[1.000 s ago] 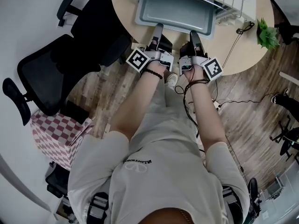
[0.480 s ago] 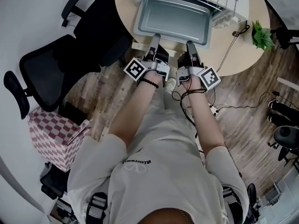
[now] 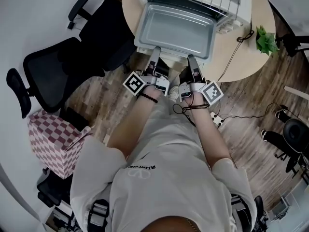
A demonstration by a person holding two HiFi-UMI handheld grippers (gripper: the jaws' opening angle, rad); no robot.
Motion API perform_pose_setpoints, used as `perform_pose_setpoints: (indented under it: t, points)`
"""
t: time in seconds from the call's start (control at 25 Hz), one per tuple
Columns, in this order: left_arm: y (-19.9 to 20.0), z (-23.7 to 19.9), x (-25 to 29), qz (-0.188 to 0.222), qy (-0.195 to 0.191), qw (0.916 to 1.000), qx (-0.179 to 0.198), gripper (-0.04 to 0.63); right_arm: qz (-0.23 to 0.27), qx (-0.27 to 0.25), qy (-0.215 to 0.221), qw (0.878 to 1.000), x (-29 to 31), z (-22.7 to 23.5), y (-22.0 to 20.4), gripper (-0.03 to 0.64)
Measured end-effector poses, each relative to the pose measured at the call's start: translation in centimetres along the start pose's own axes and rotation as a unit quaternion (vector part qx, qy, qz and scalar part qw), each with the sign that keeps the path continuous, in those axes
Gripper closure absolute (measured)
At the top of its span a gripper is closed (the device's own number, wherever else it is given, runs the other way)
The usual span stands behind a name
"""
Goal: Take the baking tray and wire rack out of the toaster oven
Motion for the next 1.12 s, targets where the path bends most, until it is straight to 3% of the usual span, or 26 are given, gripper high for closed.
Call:
perform_pose_setpoints:
  t: [0.48,1.12]
  points:
    - [0.5,6.0,-4.4,-0.012,-0.004,0.9999,0.009,0.592,-0.061,-0.019,0.022,0.998,-3.2,-5.0,-2.9,0.591]
    - [0.9,13.4,-6.8,-0.01,-0.042,0.9989,0.018,0.591,-0.076,-0.053,0.071,0.993,-5.5,-11.9,-4.7,0.592]
Point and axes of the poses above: the fingertips, and each gripper's own axes: x forward along the fingers, z to its right, y out of its top, the point moved 7 cm from there along -x, backward along the fingers, and after that the axes turned 1 degree about -z, right-handed, at the moved point
